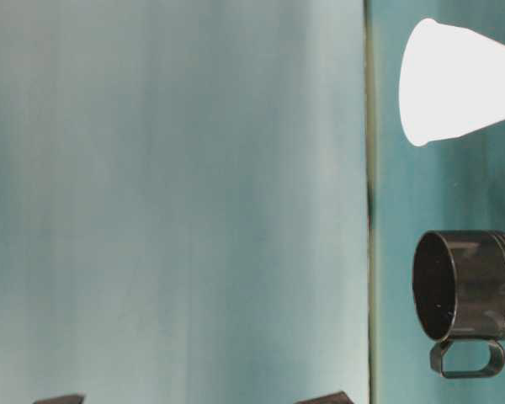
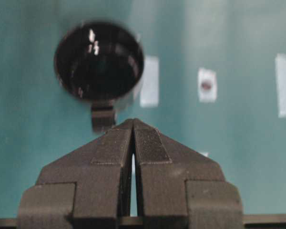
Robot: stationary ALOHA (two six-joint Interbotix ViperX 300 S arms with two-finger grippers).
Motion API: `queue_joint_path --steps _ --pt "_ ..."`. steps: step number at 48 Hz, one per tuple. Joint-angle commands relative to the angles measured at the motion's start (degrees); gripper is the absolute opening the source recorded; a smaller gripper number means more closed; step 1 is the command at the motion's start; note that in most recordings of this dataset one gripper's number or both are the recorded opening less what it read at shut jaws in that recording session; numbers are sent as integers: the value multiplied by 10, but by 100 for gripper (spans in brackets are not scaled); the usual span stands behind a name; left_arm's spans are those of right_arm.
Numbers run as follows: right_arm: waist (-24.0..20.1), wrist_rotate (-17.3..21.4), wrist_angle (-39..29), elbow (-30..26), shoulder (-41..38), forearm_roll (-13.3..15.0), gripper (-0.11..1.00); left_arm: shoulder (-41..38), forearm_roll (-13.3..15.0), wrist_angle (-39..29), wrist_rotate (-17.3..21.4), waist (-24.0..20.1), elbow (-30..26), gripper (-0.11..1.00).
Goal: Holding the cup holder with the left arm, the right arm places the cup into the cup holder.
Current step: 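Move left gripper to black cup holder and right gripper to white cup, then lower left gripper onto holder handle and right gripper around cup rim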
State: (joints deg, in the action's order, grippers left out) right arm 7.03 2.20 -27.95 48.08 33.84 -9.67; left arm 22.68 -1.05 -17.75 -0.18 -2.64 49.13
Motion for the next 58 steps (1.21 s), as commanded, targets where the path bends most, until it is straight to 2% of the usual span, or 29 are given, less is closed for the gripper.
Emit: queue_joint_path --steps 1,18,30,41,50,58 --pt "4 2 -5 -36 -93 6 0 -1 -2 -14 0 -5 -24 3" --pt "25 1 -16 -89 -189 7 0 -59 -4 -92 3 -12 -75 3" --pt "25 1 -76 -128 -236 7 0 -103 -4 -121 16 -17 -103 3" --pt "25 -1 -98 -149 -250 12 0 -114 -4 -147 33 -18 -116 3" --pt "25 1 -92 -152 -250 30 0 -119 -4 -162 60 -18 -118 3" --pt "26 0 -94 -163 -250 31 0 -126 -4 -163 63 -18 -119 3"
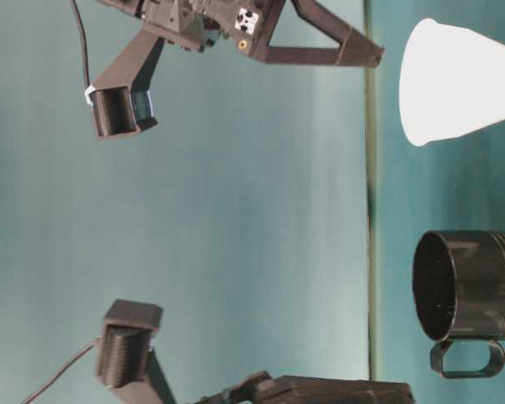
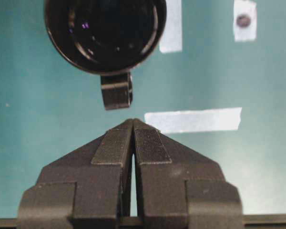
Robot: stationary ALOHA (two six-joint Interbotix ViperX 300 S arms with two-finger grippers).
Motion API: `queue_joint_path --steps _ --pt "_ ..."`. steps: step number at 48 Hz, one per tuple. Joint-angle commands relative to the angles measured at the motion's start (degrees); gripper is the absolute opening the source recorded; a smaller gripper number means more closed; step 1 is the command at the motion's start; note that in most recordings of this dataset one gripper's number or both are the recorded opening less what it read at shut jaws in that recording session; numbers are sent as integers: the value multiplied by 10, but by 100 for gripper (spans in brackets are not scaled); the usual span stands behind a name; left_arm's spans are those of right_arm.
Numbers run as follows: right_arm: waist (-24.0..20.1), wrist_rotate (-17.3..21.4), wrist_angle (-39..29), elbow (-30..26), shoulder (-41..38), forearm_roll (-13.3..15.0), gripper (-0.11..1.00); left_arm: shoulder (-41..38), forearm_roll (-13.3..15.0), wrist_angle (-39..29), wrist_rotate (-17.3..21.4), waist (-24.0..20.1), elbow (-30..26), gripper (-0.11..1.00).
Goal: Holding the cup holder with the left arm, the right arm places the cup into the cup holder.
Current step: 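Lower left gripper onto holder handle and right gripper around cup rim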
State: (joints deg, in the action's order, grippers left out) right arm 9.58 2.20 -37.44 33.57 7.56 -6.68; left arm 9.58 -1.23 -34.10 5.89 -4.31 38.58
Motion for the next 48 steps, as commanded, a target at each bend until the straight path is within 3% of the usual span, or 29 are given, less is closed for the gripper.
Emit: queue_joint_path --steps 1,11,15,20,24,29,35,39,48 --pt "1 -1 1 -18 13 1 1 4 -3 2 3 -3 -14 3" --pt "4 -4 4 -18 13 4 12 4 -3 5 4 -4 -15 3" --pt "6 -3 4 -15 12 5 26 6 -3 5 5 -4 -16 3" --pt "12 2 4 -14 7 4 53 5 -4 9 11 -4 -18 5" --pt "13 9 5 -14 1 4 76 4 -3 11 13 -4 -19 14" --pt "13 16 4 -18 -9 4 97 0 -3 18 8 -4 -23 41" --pt "17 17 11 -22 -17 7 97 -13 -3 18 -5 -4 -27 78" --pt "20 17 12 -25 -23 11 97 -21 -3 17 -13 -5 -29 95" --pt "28 17 11 -33 -33 33 97 -37 -3 16 -19 -4 -33 95"
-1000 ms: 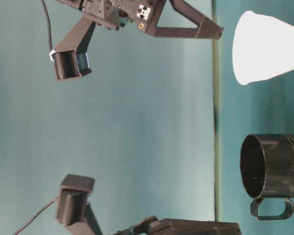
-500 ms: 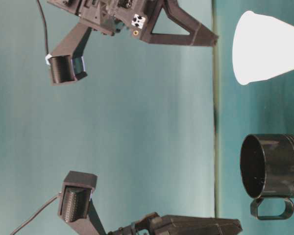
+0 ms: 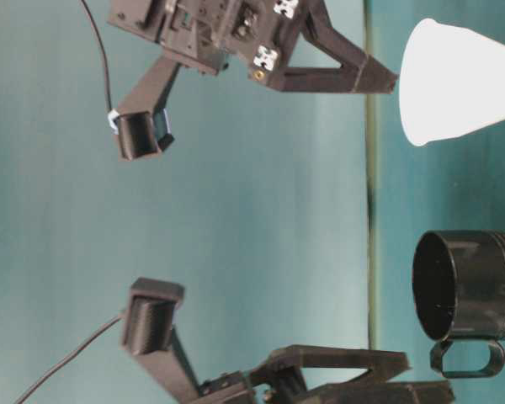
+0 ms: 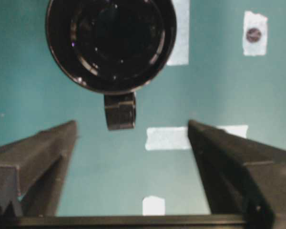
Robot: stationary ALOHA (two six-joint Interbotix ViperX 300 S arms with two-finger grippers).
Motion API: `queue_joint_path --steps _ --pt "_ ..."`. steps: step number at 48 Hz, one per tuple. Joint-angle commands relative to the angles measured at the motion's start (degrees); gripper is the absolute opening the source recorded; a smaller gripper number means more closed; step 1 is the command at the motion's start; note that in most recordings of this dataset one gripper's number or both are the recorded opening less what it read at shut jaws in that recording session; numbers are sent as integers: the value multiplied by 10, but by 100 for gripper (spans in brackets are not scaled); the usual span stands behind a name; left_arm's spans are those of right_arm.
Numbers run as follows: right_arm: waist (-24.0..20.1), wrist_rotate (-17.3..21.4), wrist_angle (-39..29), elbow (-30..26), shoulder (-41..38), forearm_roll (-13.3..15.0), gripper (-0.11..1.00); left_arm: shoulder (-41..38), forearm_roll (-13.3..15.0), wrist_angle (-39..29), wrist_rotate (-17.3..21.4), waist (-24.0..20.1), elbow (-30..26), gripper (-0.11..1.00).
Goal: Holding the cup holder with the left arm, the right arm places the cup into the cup holder.
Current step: 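Lower left gripper onto holder handle and right gripper around cup rim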
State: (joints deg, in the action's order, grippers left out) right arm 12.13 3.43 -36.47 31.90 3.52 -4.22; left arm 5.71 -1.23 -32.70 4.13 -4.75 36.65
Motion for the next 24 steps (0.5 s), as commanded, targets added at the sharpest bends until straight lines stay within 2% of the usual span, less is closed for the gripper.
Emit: queue_joint_path --steps 1,9,24 --pt "4 4 0 -17 6 12 97 0 -3 2 -4 -1 -15 95" --pt "8 4 0 -17 -2 31 97 -20 -3 3 -15 -9 -24 96" --pt "14 1 4 -14 -29 32 97 -71 -3 6 -16 -16 -43 96"
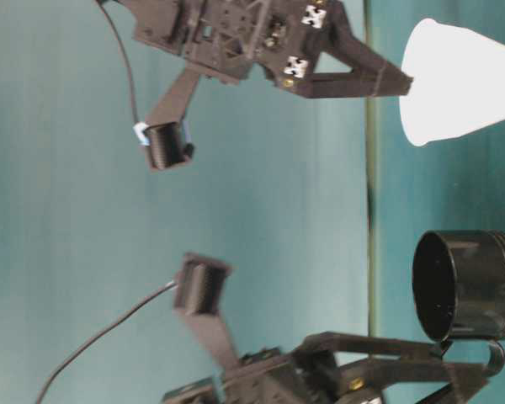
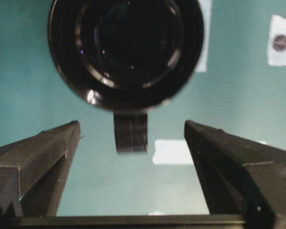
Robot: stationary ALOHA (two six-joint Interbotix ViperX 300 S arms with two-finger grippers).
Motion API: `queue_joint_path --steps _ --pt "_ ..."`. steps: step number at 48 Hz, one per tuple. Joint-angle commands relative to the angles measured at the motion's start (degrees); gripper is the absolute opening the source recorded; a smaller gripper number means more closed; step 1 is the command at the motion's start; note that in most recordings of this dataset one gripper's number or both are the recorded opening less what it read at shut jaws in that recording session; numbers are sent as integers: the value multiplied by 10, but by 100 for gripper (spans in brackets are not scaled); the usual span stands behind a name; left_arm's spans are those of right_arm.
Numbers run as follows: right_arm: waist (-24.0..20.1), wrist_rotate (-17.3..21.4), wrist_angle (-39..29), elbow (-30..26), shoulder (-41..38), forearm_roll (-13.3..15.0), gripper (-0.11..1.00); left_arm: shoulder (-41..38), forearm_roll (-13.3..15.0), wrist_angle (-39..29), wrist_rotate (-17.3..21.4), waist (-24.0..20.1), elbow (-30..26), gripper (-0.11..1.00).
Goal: Holding the cup holder with the left arm, the right arm places the cup into the cup holder.
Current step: 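Lower left gripper onto holder handle and right gripper around cup rim, then close left gripper on holder handle and right gripper on cup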
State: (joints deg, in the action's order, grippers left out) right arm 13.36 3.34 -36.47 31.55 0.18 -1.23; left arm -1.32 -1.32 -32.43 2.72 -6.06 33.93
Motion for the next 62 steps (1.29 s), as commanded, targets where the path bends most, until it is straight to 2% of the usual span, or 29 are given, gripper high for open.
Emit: queue_joint_path --steps 1,20,48,62 --pt "1 2 4 -11 2 2 97 -4 -2 5 -2 -3 -18 96" --pt "2 -1 6 -21 -39 3 97 -34 -2 13 -2 -4 -25 96" --pt "2 3 6 -25 -47 3 97 -43 -2 13 -4 -4 -21 95" --pt "1 10 4 -27 -54 -5 94 -45 -2 12 -4 -4 -21 89"
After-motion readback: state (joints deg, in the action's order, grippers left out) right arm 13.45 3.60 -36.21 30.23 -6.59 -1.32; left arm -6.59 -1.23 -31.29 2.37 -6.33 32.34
